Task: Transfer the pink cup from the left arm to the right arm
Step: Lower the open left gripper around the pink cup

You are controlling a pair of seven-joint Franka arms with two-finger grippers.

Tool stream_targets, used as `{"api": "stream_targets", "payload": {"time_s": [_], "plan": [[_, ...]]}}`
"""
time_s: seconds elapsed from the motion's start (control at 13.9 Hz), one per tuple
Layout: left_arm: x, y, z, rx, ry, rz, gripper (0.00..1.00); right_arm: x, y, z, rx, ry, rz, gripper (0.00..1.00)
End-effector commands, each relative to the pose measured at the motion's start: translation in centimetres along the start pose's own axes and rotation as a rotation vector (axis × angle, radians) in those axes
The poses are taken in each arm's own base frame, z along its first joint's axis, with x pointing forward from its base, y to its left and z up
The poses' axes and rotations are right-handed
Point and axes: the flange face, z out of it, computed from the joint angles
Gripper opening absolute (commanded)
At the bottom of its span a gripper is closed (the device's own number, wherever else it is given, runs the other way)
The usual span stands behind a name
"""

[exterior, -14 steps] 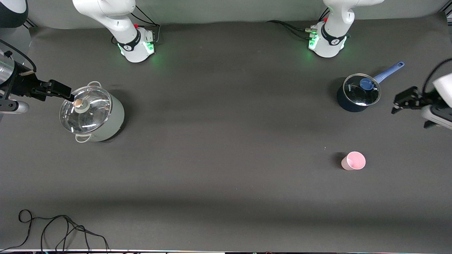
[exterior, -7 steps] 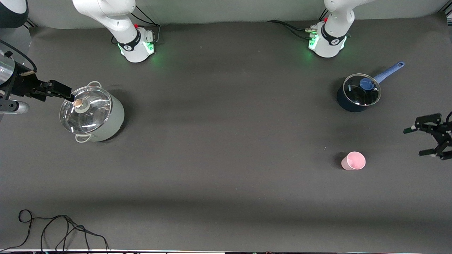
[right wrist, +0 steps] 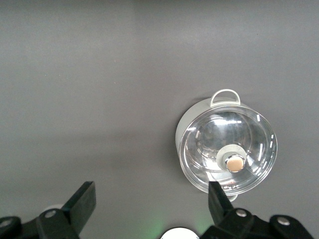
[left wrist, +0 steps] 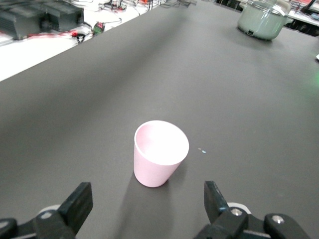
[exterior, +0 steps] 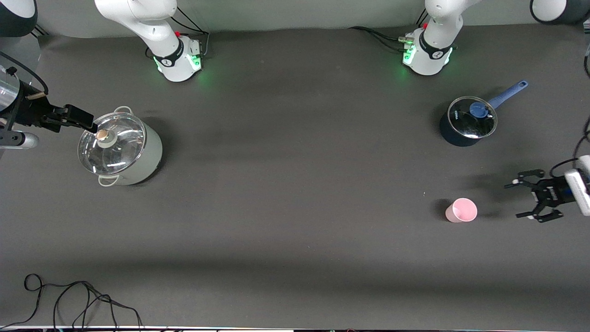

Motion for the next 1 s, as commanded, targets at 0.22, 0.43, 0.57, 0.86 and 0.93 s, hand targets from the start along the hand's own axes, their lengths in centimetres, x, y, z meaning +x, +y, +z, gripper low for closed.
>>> {"api": "stream_targets", "payload": {"time_s": [0.22,0.43,0.57,0.86,0.93], "plan": [[-7.9,2.6,5.1,0.126,0.177,0.174,0.99,0.1,-0.4,-0.4,-0.012,-0.004,0.0,1.0],[-10.1,3.5,8.8,0.184,0.255,0.215,0.99,0.1,-0.4,-0.4,-0.012,-0.004,0.0,1.0],[-10.1,3.6,9.9,0.187,0.26,0.21,0.99,0.1,-0.4,-0.4,-0.012,-0.004,0.0,1.0],[-9.9,3.5,13.4,0.202,0.293,0.209,0.99,0.1,-0.4,-0.4,-0.012,-0.004,0.0,1.0],[-10.1,3.5,14.0,0.218,0.306,0.213,0.99,0.1,-0.4,-0.4,-0.012,-0.004,0.0,1.0]]}}
